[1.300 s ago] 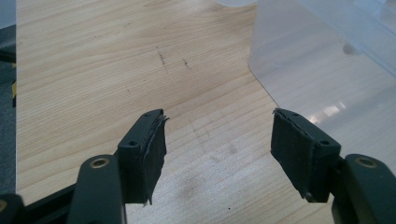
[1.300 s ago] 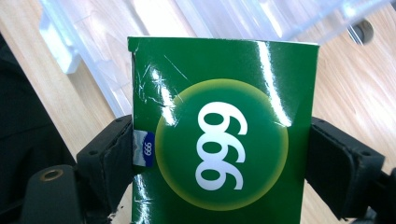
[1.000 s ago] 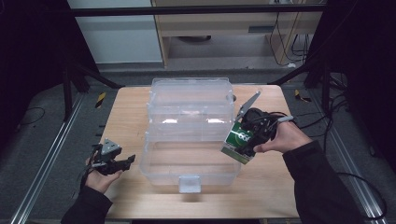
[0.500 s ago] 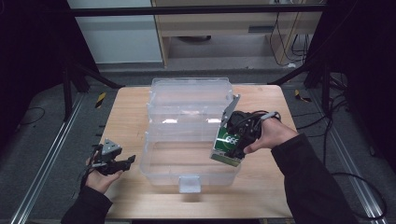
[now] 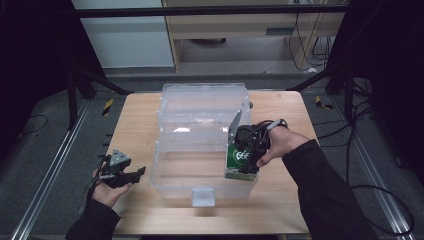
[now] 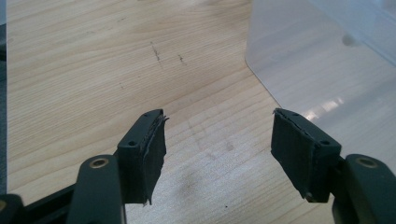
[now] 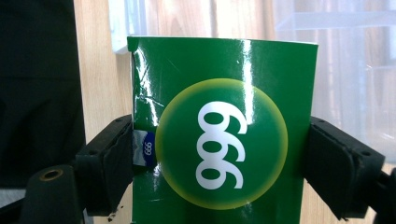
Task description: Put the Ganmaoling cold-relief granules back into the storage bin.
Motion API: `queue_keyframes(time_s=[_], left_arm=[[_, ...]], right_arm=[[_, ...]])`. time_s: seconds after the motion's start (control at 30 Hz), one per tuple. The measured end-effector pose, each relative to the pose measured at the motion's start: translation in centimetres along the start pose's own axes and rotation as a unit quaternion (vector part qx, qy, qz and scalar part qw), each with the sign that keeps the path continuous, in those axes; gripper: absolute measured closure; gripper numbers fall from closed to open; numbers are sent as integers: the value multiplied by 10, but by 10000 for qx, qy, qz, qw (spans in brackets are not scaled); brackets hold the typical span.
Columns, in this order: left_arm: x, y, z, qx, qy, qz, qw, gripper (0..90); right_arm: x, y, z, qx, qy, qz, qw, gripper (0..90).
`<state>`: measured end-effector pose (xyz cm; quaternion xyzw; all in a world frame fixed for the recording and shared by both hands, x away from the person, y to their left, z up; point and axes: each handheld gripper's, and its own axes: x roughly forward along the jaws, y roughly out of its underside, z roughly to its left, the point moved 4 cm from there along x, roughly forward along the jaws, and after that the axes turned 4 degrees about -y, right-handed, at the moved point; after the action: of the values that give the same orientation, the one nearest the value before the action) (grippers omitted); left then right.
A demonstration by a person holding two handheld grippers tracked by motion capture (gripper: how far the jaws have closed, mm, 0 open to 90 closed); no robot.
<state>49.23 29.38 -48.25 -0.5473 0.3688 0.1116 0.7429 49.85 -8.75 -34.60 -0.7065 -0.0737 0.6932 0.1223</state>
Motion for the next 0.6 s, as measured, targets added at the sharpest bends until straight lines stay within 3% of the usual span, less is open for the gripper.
queue_keyframes(time_s=[0.43, 0.6], left_arm=[[1, 0, -1, 12, 16, 3, 10000, 345], [1, 1, -1, 8, 15, 7, 10000, 345]], right_arm=[[16, -1, 0, -474, 51, 217, 9986, 173], [20, -2, 0, -514, 61, 312, 9982, 173]])
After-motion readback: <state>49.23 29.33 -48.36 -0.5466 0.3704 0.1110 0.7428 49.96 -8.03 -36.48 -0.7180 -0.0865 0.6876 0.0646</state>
